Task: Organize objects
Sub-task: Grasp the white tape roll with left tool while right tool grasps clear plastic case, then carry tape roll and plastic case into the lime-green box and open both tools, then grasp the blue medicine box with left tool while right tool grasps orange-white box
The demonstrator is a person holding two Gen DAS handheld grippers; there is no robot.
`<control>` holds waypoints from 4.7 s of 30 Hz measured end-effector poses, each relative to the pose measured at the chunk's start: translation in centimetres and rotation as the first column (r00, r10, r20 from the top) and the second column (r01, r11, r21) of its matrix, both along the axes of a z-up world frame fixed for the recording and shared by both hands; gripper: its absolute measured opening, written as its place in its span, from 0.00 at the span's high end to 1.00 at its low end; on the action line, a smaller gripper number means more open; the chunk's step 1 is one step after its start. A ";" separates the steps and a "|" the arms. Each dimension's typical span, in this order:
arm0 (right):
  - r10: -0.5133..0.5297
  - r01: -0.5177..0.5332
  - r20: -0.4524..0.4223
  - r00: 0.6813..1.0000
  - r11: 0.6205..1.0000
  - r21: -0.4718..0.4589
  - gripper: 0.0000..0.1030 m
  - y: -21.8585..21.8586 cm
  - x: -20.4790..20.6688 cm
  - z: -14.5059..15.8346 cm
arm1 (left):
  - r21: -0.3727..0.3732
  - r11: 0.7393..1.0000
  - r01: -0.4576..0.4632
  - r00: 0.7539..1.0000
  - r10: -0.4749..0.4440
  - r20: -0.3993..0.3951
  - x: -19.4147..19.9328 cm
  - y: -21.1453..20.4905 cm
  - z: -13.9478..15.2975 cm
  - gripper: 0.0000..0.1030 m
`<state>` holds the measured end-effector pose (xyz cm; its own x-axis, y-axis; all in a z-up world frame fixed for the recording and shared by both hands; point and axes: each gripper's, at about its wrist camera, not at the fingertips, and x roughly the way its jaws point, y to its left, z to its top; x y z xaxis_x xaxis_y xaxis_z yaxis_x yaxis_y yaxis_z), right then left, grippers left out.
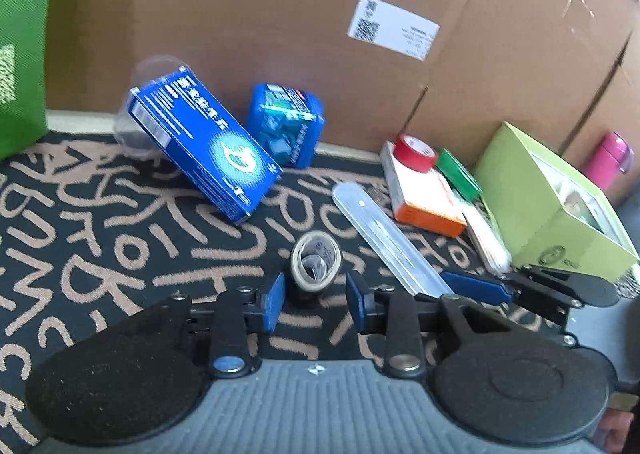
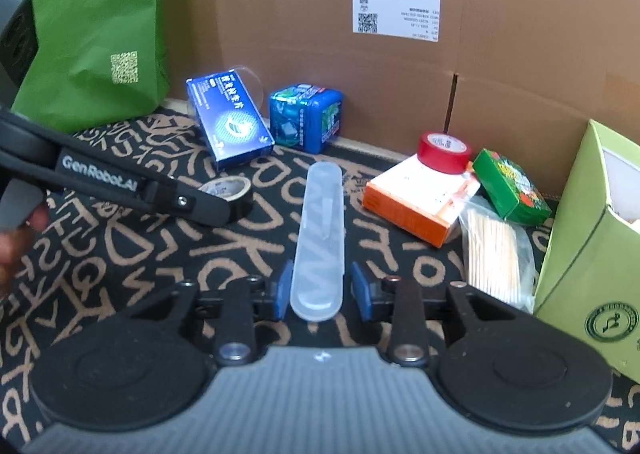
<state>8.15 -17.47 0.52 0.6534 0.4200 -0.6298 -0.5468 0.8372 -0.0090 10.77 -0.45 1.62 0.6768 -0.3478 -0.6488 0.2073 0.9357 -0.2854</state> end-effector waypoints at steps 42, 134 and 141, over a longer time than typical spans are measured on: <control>-0.256 0.180 0.257 0.932 0.941 0.285 0.74 -9.4 -1.2 7.4 | -0.099 0.994 0.044 0.958 -0.013 0.288 -1.9 -7.5 7.2 0.67; -0.075 0.056 0.164 0.984 0.992 0.114 0.26 -1.8 -2.2 1.0 | -0.135 0.908 -0.396 0.910 0.408 0.080 1.7 2.6 0.1 0.03; -0.091 0.078 0.099 0.991 0.989 0.123 0.25 -1.0 -0.3 0.3 | -0.151 0.900 -0.409 0.895 0.428 0.124 3.4 3.3 -0.1 0.10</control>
